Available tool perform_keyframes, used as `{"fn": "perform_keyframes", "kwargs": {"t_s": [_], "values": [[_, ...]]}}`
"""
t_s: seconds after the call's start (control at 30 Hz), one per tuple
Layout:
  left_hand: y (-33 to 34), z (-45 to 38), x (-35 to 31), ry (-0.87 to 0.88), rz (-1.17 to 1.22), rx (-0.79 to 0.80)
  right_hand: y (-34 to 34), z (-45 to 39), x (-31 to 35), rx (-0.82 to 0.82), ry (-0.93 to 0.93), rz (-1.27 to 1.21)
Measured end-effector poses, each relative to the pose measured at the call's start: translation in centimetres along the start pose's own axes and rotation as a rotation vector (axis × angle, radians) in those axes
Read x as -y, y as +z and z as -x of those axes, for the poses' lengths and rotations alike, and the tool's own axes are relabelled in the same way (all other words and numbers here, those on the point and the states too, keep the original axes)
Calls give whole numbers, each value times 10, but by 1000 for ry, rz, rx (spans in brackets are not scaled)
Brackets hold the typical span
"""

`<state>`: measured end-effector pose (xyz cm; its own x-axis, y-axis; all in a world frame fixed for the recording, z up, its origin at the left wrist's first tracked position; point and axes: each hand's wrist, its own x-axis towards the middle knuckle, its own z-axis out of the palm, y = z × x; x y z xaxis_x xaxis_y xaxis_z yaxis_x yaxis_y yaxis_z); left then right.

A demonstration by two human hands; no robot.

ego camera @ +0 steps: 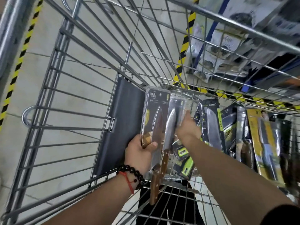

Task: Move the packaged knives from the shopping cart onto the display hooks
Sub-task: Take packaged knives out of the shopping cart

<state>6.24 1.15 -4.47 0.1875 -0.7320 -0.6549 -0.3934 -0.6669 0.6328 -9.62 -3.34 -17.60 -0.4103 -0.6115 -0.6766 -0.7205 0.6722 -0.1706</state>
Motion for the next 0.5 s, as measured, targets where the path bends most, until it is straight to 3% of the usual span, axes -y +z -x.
{"fn": "perform_keyframes", "kwargs": {"t_s": [0.2,0.33,0.5], "values": [[3,-1,0,-4,-29,-16,26,22,24,124,111,32],[1,-1,1,-2,-29,-7,40,23,20,-9,128,2],[3,-4,7,3,-29,-3,31,32,13,-95,142,-230]]}}
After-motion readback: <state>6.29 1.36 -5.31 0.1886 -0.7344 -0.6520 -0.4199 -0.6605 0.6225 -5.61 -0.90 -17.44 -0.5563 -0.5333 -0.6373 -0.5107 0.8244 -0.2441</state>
